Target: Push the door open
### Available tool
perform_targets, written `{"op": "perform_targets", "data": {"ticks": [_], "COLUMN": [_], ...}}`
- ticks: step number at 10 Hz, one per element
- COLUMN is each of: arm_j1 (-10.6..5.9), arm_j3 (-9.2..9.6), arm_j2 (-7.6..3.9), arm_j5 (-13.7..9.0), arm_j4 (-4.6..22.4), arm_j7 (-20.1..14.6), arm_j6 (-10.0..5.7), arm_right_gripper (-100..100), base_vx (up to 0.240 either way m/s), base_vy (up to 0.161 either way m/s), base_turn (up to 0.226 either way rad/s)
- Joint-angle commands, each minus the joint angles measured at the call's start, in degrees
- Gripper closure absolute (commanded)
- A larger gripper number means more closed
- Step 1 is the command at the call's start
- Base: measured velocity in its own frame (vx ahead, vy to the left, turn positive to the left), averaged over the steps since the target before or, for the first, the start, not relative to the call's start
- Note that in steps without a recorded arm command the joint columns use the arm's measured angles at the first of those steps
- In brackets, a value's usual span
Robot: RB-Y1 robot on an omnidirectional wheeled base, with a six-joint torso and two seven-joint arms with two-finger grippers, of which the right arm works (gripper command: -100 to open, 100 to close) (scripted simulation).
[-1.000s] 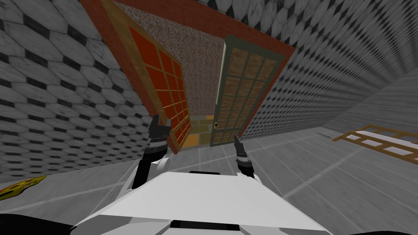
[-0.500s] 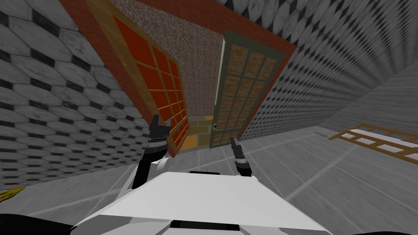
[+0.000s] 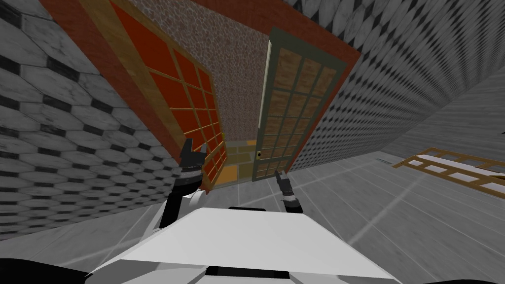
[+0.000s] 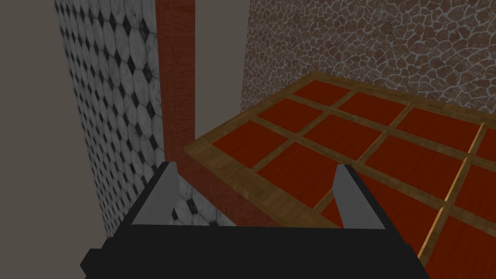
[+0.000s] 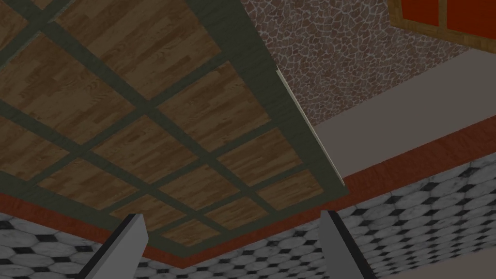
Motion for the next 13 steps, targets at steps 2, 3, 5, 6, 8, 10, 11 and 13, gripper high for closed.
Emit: {"op": "perform_targets", "data": {"ticks": [2,3,5,6,8,10,11,13], "arm_j1": [0.02,0.02,0.03,0.03,0.03,0.03,0.03,0.03], "arm_j3": [0.06,0.04,0.01,0.0,-0.04,-0.07,-0.08,-0.11], "arm_j2": [0.26,0.34,0.57,0.69,0.93,1.27,1.44,1.79], "arm_j5": [2.14,2.91,4.43,5.19,6.71,8.14,8.86,10.29], "arm_j4": [2.78,3.84,5.93,6.98,9.06,11.02,12.01,13.97], "arm_j7": [3.36,4.54,6.87,8.03,10.34,12.52,13.61,15.79], "arm_j6": [-0.9,-1.24,-1.92,-2.26,-2.94,-3.58,-3.9,-4.54], "arm_right_gripper": [-100,-100,-100,-100,-100,-100,-100,-100], "base_vx": [0.101,0.095,0.091,0.101,0.103,0.1,0.097,0.101], "base_vy": [-0.001,-0.017,-0.011,0.002,-0.001,-0.007,0.006,-0.001], "base_turn": [-0.044,-0.041,-0.037,-0.038,-0.036,-0.038,-0.029,-0.041]}}
